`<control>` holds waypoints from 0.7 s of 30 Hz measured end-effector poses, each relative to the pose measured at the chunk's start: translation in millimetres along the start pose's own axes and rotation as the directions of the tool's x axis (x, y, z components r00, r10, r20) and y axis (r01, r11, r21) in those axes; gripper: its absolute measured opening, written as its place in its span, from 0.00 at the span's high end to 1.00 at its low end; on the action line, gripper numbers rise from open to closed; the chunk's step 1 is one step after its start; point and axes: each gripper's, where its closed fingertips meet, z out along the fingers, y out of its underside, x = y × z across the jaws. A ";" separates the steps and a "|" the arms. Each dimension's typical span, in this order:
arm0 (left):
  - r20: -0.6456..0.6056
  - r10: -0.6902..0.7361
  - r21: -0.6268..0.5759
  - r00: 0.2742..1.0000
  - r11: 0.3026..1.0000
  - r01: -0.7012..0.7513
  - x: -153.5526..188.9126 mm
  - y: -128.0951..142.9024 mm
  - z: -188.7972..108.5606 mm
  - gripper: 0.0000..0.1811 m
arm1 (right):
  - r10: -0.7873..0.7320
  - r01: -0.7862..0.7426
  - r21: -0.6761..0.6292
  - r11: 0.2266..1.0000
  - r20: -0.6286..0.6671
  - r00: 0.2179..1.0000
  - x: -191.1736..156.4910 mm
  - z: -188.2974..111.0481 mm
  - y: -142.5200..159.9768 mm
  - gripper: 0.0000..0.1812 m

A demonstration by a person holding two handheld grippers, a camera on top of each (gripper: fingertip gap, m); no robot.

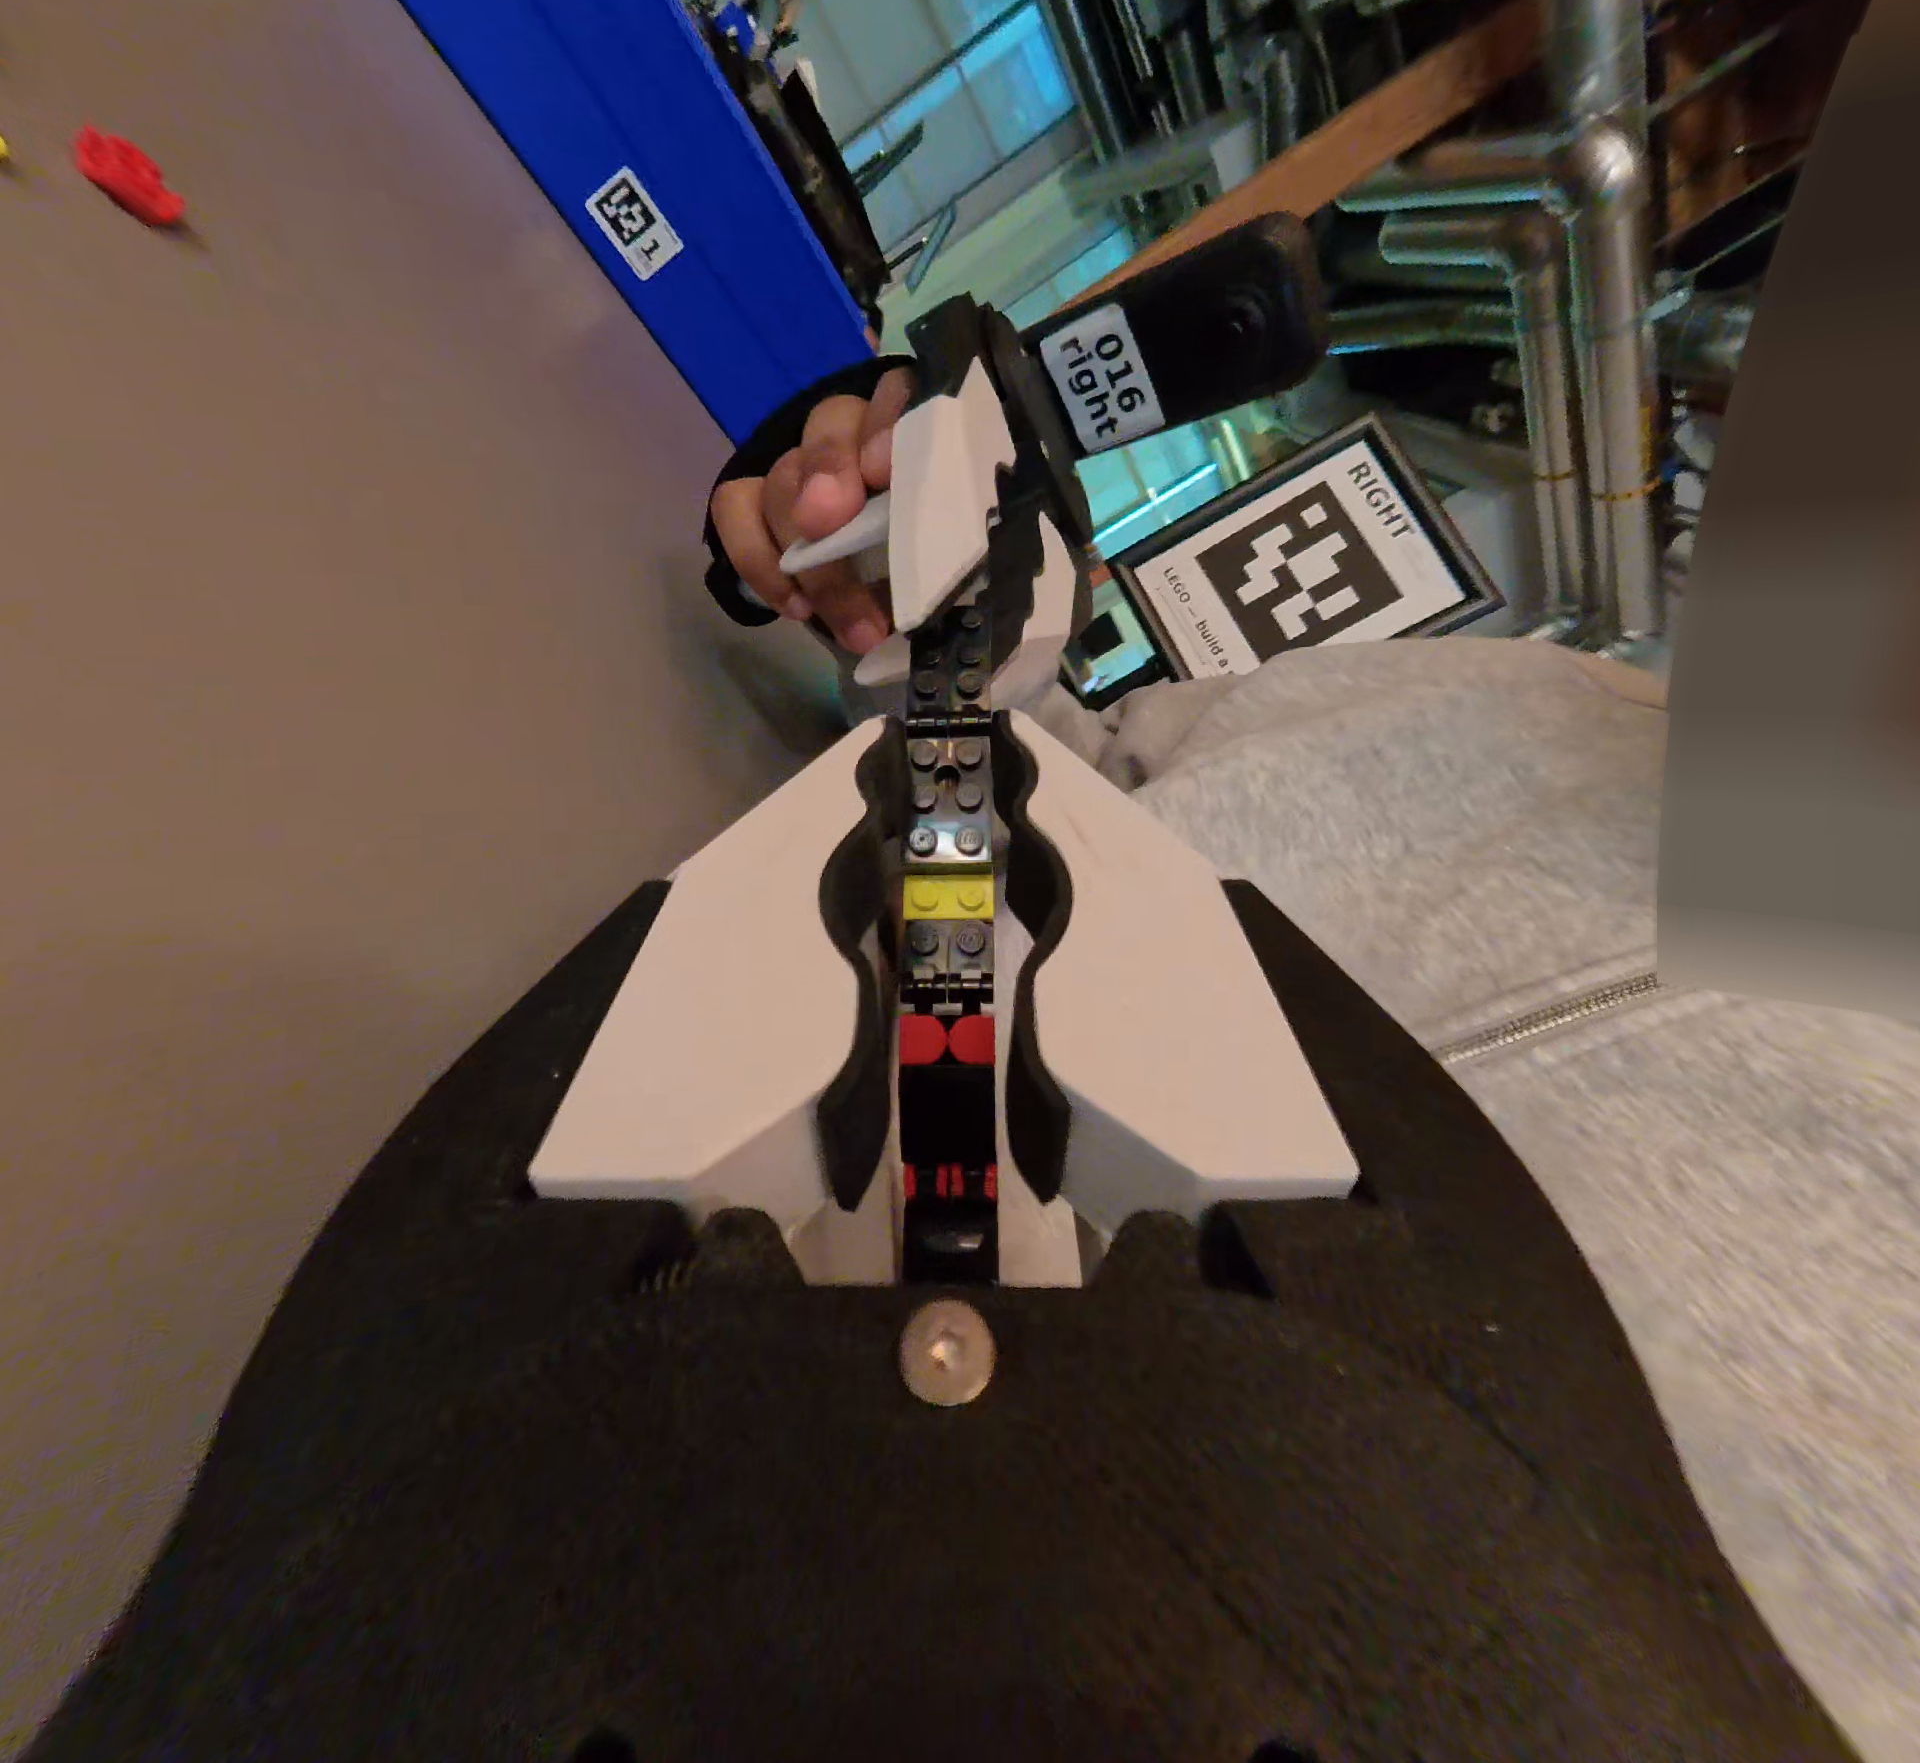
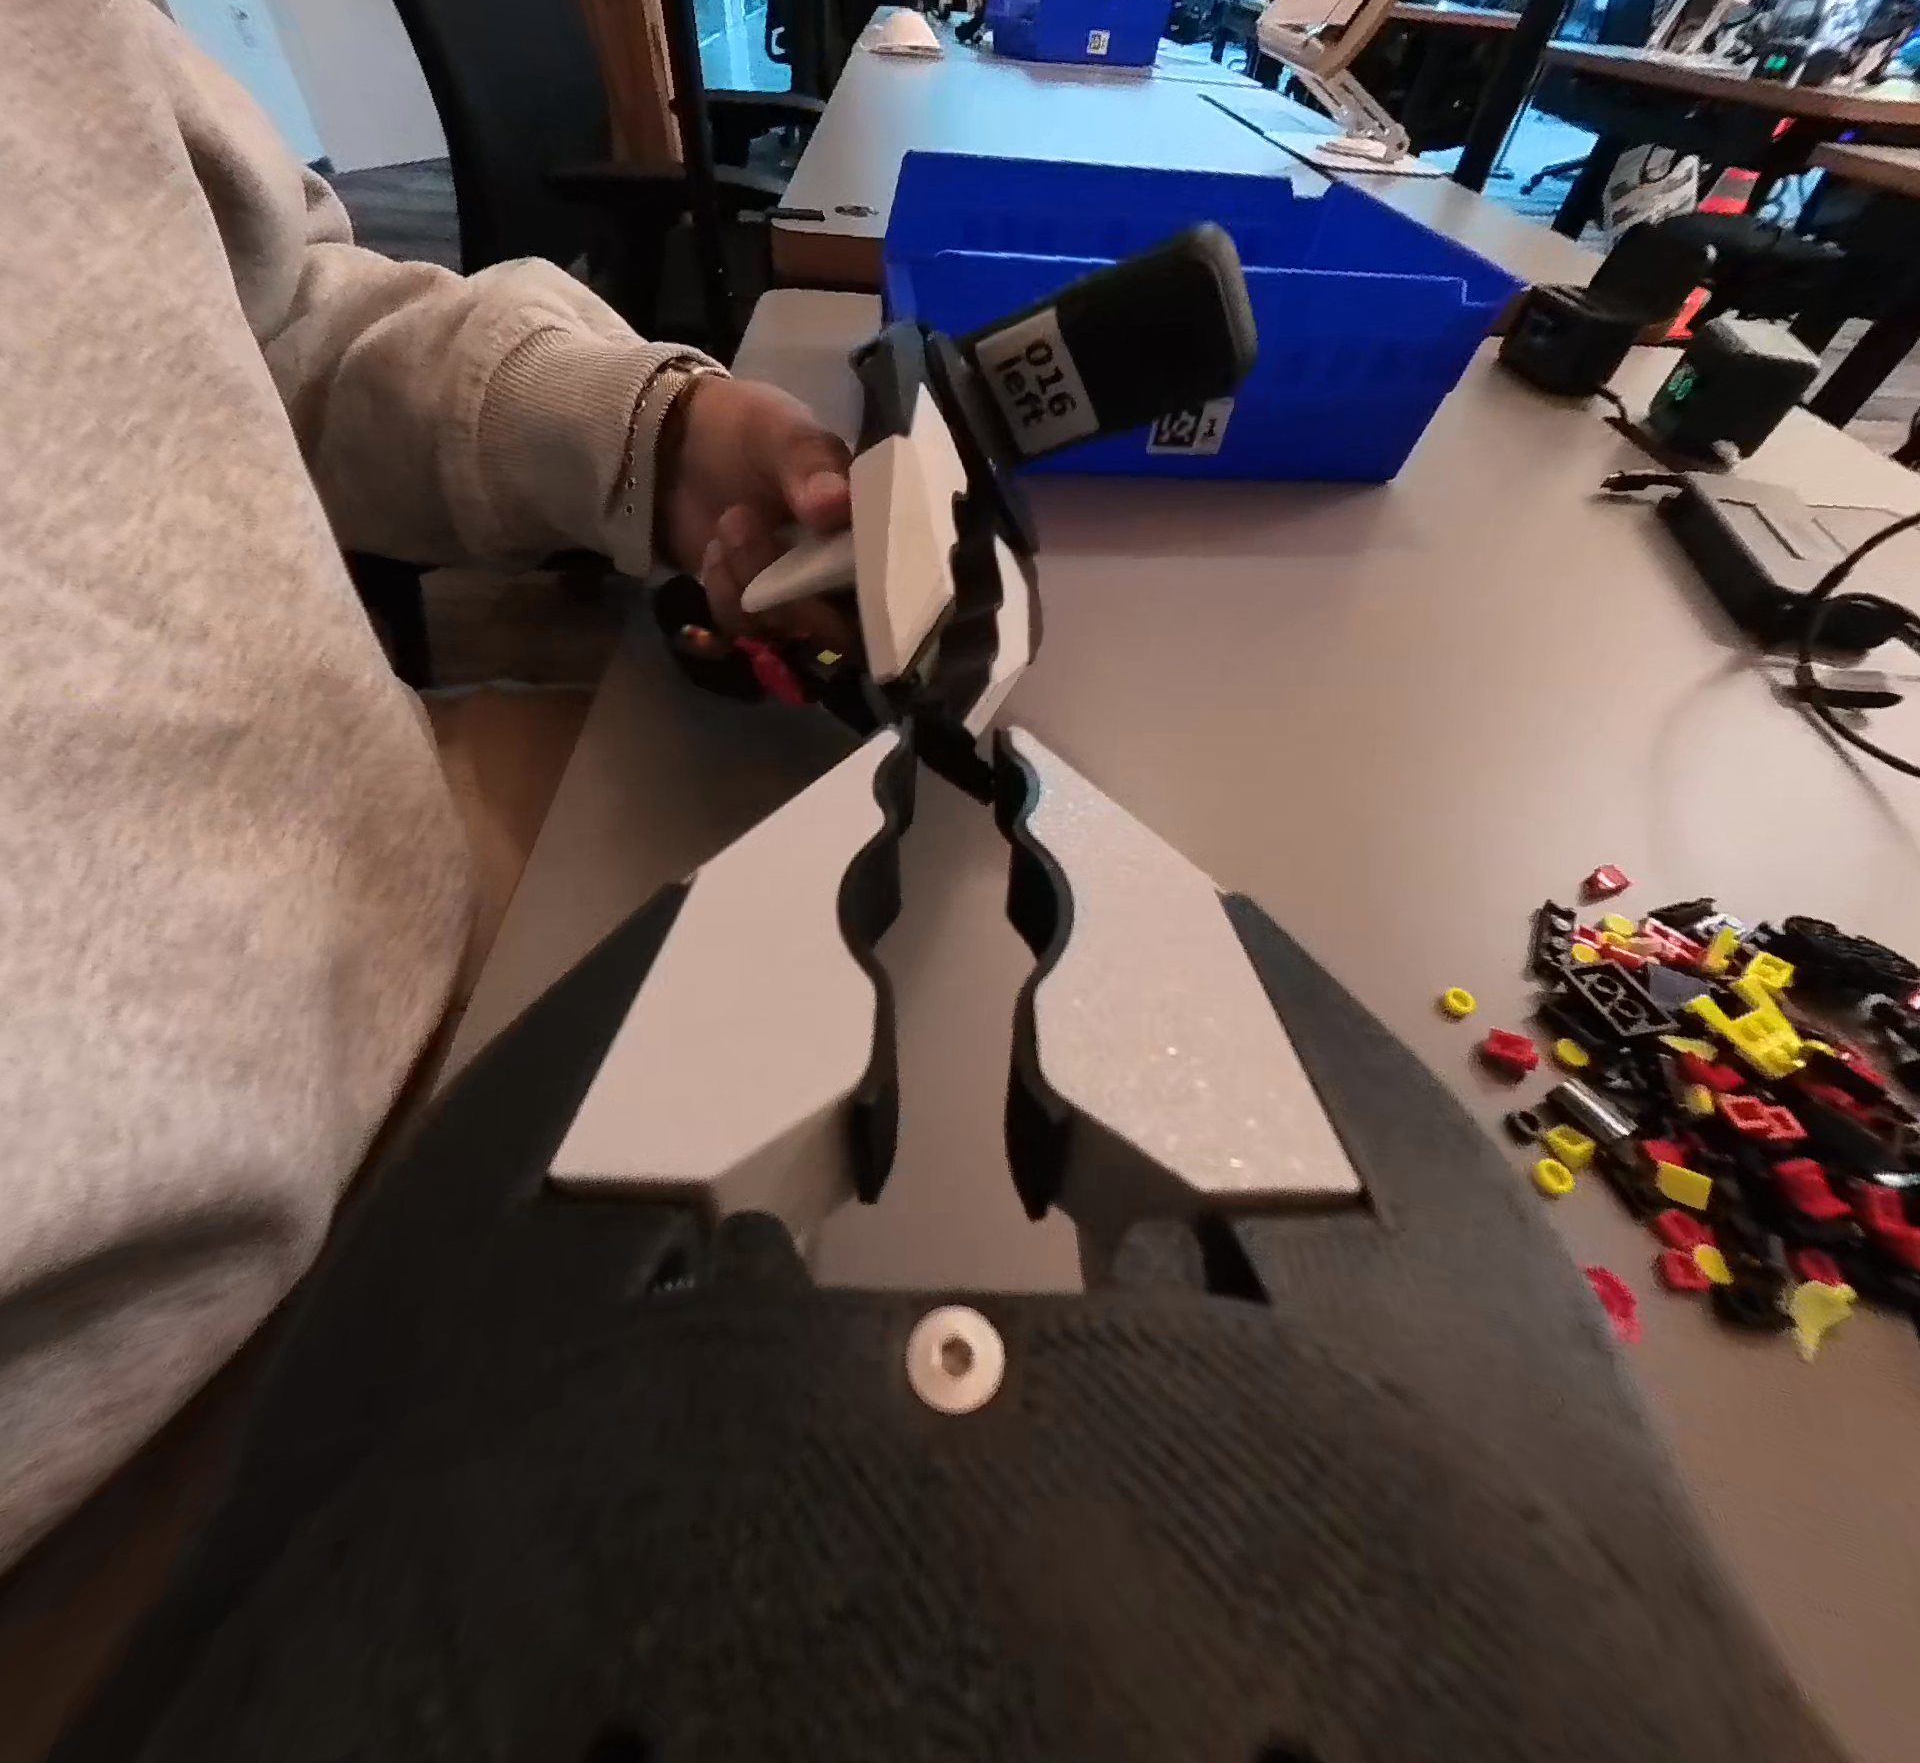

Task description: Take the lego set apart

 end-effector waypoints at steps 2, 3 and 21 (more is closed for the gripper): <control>0.052 0.085 -0.017 0.995 0.996 -0.084 -0.1 -2.0 -1.7 0.84 | 0.028 -0.028 0.002 1.000 -0.002 1.000 2.5 -1.1 -0.1 0.94; 0.097 0.139 -0.029 0.986 0.990 -0.136 -1.5 -3.4 -3.0 0.78 | 0.045 -0.045 0.006 0.999 0.001 0.999 3.5 -2.3 0.2 0.94; 0.195 0.805 -0.433 0.561 0.584 -0.687 -4.5 26.6 4.6 0.95 | 0.102 -0.092 -0.059 0.994 0.199 0.975 -29.1 -6.2 2.6 0.99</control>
